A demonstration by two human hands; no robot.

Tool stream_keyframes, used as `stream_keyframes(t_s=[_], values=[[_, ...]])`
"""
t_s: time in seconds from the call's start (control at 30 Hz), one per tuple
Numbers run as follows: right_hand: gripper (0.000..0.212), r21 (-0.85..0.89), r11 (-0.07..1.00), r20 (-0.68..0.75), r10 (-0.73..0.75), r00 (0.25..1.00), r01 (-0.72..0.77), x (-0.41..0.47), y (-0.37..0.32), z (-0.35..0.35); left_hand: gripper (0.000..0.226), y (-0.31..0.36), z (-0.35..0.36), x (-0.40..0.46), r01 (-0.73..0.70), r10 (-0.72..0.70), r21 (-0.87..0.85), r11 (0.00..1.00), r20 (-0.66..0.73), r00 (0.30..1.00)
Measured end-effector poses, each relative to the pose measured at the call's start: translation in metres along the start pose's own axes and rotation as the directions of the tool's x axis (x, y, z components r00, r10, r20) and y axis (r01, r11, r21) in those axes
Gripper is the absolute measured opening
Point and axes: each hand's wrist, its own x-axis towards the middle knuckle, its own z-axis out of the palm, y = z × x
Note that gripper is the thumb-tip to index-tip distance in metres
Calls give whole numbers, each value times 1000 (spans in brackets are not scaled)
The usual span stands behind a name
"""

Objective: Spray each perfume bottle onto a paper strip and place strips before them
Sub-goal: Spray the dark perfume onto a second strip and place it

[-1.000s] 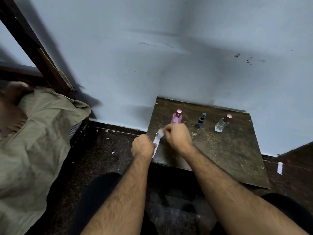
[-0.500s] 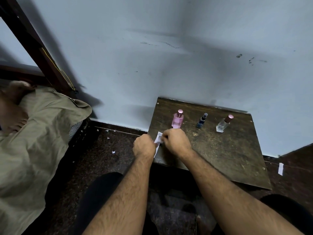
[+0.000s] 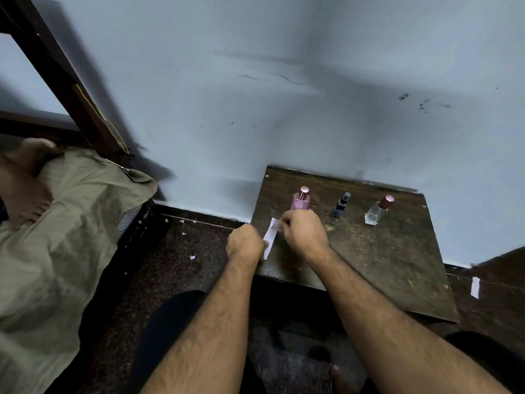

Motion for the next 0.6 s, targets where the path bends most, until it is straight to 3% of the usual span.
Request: stream_keyframes(t_s=[0.33, 0.43, 0.6], values=[[15, 66, 998, 27, 13, 1000, -14, 2, 2, 3, 30, 10, 7, 0, -111, 106, -48, 993, -98, 990], [14, 57, 998, 33, 10, 999, -12, 1, 2, 1, 30, 12, 10, -2, -68, 67, -4, 998, -65, 996], [11, 30, 1000, 62, -3, 998, 1, -3, 2, 1, 22, 5, 7, -9, 5, -3, -11, 1000, 105, 995]])
